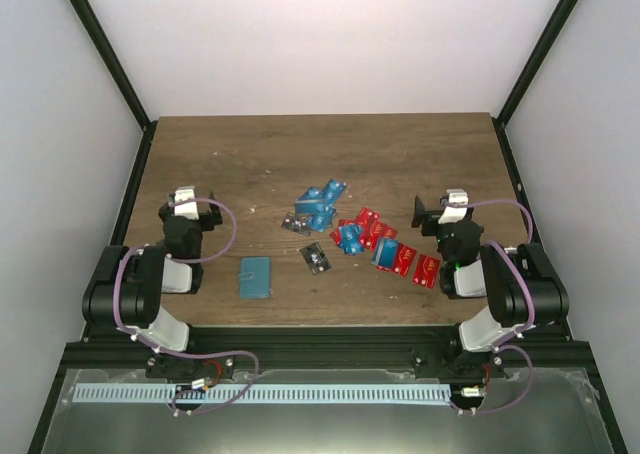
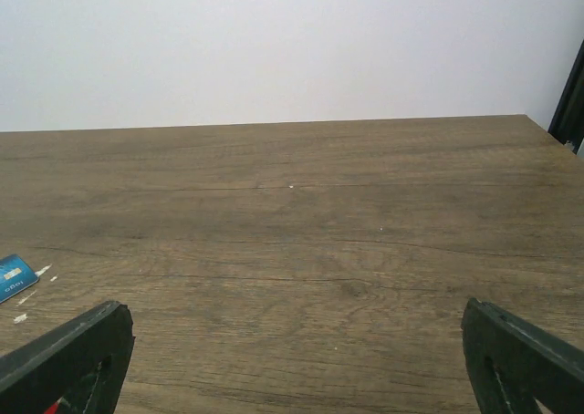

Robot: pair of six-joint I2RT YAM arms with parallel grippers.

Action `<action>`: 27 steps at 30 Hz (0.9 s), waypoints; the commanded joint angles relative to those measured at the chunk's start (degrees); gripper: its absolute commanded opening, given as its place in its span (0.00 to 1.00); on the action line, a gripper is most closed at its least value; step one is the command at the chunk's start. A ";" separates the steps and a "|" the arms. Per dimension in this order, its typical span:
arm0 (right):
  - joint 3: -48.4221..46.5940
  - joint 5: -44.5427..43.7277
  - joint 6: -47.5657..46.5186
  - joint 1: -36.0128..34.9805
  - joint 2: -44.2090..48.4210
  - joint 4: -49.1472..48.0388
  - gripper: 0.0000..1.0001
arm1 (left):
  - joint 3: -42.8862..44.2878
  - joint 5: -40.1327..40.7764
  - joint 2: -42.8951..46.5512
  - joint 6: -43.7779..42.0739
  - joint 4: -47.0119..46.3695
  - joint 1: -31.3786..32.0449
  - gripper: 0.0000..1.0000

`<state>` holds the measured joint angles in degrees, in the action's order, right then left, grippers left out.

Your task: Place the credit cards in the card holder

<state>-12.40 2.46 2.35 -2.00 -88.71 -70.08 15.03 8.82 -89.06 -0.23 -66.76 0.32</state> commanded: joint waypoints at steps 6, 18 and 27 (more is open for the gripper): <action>-1.31 0.25 -0.94 0.68 0.38 -2.02 1.00 | 0.79 -0.66 -0.29 -0.12 -1.15 0.05 1.00; -1.24 -3.94 -1.03 -0.69 2.39 -0.96 1.00 | 0.83 -0.64 -0.31 -0.04 -0.96 0.00 1.00; -18.85 -1.91 11.50 -3.91 22.75 41.25 1.00 | 19.75 5.54 21.95 7.04 49.45 0.12 1.00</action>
<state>-23.86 -1.74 4.03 -5.28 -73.21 -45.74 22.83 10.81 -76.27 0.95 -44.34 0.32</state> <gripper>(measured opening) 0.999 0.999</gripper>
